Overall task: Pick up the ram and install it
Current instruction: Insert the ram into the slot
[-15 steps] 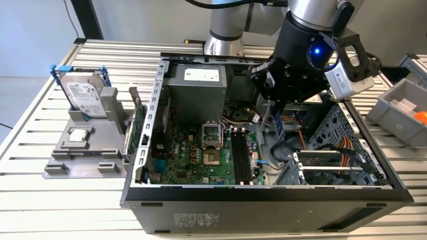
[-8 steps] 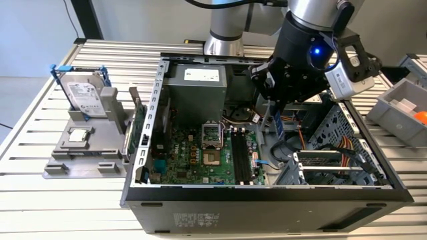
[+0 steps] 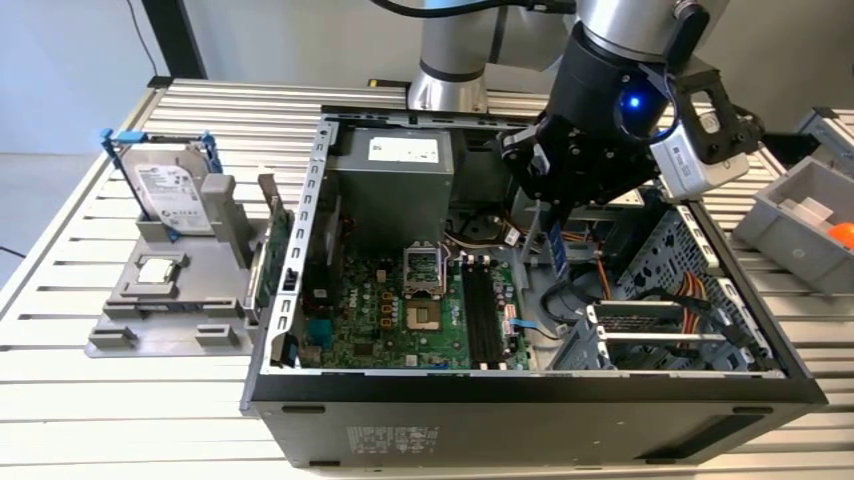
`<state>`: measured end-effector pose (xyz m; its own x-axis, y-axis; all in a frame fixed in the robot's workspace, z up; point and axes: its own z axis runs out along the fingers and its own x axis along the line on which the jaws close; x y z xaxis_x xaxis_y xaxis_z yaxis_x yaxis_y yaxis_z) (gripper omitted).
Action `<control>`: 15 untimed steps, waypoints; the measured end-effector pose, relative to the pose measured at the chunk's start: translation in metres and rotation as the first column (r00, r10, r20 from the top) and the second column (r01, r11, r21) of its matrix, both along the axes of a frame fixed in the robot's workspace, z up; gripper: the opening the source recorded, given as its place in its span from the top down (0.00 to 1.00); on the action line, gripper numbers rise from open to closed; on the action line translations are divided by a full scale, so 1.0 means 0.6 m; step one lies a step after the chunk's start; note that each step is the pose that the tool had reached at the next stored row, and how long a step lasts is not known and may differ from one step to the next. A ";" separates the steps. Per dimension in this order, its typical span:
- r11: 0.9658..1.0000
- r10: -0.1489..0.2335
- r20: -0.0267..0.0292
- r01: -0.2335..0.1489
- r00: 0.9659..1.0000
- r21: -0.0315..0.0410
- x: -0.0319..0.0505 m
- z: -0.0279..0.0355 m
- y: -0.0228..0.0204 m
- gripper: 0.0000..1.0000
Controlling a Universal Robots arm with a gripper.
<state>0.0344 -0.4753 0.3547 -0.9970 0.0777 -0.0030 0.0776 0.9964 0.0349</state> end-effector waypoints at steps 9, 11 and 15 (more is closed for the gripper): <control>1.000 0.022 0.000 -0.022 1.000 0.002 -0.009 -0.013 -0.0007 1.00; 1.000 0.024 0.000 -0.024 1.000 0.002 -0.010 -0.018 -0.0009 1.00; 1.000 0.024 0.000 -0.024 1.000 0.002 -0.010 -0.025 -0.0012 1.00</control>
